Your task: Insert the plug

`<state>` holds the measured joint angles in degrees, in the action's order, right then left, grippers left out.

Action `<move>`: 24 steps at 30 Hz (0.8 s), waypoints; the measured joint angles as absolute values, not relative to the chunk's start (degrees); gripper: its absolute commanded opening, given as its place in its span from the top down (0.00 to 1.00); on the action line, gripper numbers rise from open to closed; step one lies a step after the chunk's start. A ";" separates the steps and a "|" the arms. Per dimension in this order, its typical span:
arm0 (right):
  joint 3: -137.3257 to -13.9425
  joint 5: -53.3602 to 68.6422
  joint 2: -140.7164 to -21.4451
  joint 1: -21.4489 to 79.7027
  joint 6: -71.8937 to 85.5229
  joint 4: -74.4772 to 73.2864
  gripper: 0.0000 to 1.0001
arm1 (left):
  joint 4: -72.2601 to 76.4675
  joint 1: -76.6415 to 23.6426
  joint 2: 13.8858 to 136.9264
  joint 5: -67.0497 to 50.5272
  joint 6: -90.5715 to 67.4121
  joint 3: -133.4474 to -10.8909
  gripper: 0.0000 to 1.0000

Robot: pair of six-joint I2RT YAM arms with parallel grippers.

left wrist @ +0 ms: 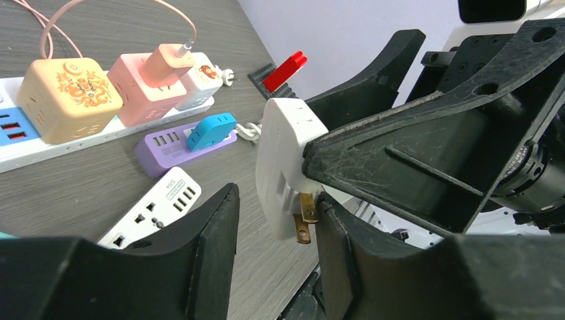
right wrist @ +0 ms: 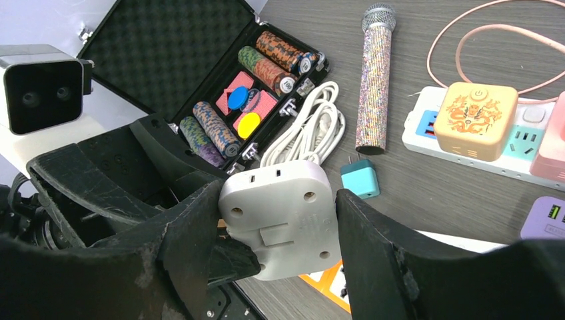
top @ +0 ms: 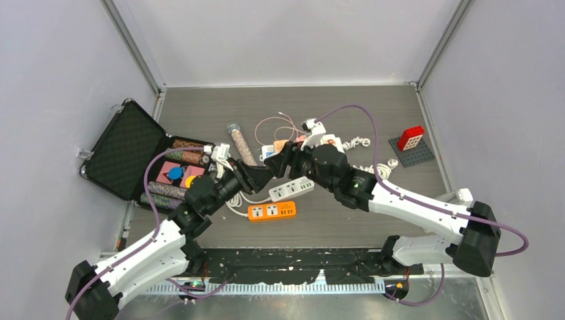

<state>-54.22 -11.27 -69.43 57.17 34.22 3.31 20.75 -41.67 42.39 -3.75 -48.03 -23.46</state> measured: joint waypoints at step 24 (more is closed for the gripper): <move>-56.80 -12.14 -65.21 57.60 49.01 -3.09 0.05 | 27.81 -41.71 37.47 -8.21 -27.33 -20.12 1.00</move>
